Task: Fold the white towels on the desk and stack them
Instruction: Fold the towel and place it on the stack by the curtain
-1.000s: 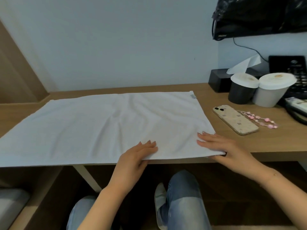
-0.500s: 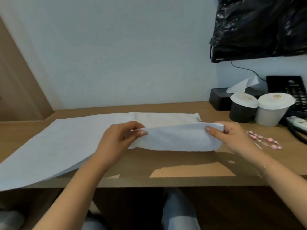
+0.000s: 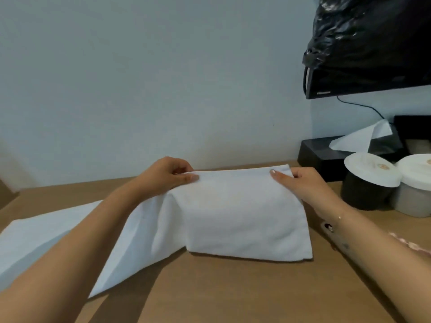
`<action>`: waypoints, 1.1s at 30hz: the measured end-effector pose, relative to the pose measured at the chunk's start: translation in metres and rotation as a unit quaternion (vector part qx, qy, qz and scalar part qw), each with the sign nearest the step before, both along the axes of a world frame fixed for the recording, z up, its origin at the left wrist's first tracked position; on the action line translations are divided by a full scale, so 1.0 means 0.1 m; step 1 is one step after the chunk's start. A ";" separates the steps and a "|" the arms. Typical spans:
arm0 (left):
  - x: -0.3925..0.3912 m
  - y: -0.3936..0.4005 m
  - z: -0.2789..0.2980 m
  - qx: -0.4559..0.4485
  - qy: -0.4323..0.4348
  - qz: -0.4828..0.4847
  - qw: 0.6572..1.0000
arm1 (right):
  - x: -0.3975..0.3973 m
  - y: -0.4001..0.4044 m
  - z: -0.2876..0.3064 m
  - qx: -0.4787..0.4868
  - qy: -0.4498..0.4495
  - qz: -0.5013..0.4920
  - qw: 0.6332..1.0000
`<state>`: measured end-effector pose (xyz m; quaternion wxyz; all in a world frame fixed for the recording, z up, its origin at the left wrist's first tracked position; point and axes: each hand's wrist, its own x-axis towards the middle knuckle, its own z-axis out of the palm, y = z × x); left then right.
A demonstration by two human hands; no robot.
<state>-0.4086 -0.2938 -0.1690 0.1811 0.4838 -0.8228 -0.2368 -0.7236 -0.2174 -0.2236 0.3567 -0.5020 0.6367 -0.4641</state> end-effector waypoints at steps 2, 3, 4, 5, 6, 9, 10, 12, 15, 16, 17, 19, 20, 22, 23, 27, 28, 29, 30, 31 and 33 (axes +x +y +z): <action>-0.06 -0.21 -0.20 0.009 -0.021 -0.008 1.000 | -0.01 -0.13 -0.19 0.027 0.039 -0.011 0.999; -0.09 -0.28 -0.30 0.013 -0.030 -0.013 0.999 | -0.01 -0.17 -0.27 0.033 0.066 -0.013 0.997; -0.12 -0.34 -0.40 0.021 -0.037 -0.019 0.999 | -0.03 -0.22 -0.34 0.036 0.097 -0.011 0.995; -0.13 -0.38 -0.49 0.028 -0.042 -0.026 0.998 | -0.05 -0.25 -0.41 0.039 0.125 -0.008 0.991; -0.14 -0.41 -0.57 0.032 -0.047 -0.033 0.998 | -0.06 -0.25 -0.45 0.042 0.147 -0.007 0.988; -0.14 -0.45 -0.70 0.012 -0.066 -0.043 0.997 | -0.11 -0.26 -0.53 0.044 0.183 -0.008 0.982; -0.15 -0.46 -0.70 0.003 -0.078 -0.047 0.996 | -0.11 -0.25 -0.54 0.044 0.193 -0.007 0.980; -0.17 -0.47 -0.68 -0.010 -0.103 -0.056 0.993 | -0.12 -0.26 -0.55 0.048 0.203 -0.009 0.978; -0.26 -0.55 -0.62 -0.003 -0.157 -0.048 0.986 | -0.15 -0.27 -0.55 0.069 0.210 -0.014 0.975; -0.30 -0.59 -0.61 0.003 -0.185 -0.043 0.982 | -0.16 -0.27 -0.55 0.076 0.213 -0.015 0.974; -0.34 -0.64 -0.60 0.008 -0.215 -0.039 0.976 | -0.16 -0.27 -0.55 0.081 0.215 -0.017 0.973; -0.43 -0.71 -0.61 0.021 -0.256 -0.032 0.966 | -0.17 -0.27 -0.55 0.094 0.213 -0.025 0.972; -0.46 -0.74 -0.62 0.028 -0.266 -0.031 0.963 | -0.18 -0.28 -0.55 0.100 0.214 -0.030 0.971; -0.50 -0.78 -0.65 0.044 -0.269 -0.033 0.962 | -0.19 -0.28 -0.55 0.108 0.222 -0.036 0.968; -0.51 -0.80 -0.67 0.052 -0.260 -0.034 0.964 | -0.19 -0.28 -0.55 0.109 0.227 -0.036 0.967; -0.47 -0.79 -0.70 0.075 -0.206 -0.037 0.975 | -0.18 -0.25 -0.52 0.112 0.275 -0.043 0.954; -0.45 -0.79 -0.71 0.079 -0.187 -0.038 0.978 | -0.18 -0.24 -0.51 0.115 0.291 -0.043 0.949; -0.44 -0.78 -0.71 0.086 -0.166 -0.039 0.982 | -0.18 -0.23 -0.50 0.117 0.304 -0.041 0.945; -0.44 -0.77 -0.71 0.089 -0.150 -0.040 0.984 | -0.18 -0.23 -0.49 0.118 0.312 -0.040 0.942; -0.43 -0.76 -0.71 0.090 -0.139 -0.040 0.985 | -0.18 -0.22 -0.48 0.118 0.317 -0.040 0.940; -0.44 -0.74 -0.72 0.094 -0.124 -0.037 0.987 | -0.18 -0.20 -0.49 0.116 0.320 -0.042 0.939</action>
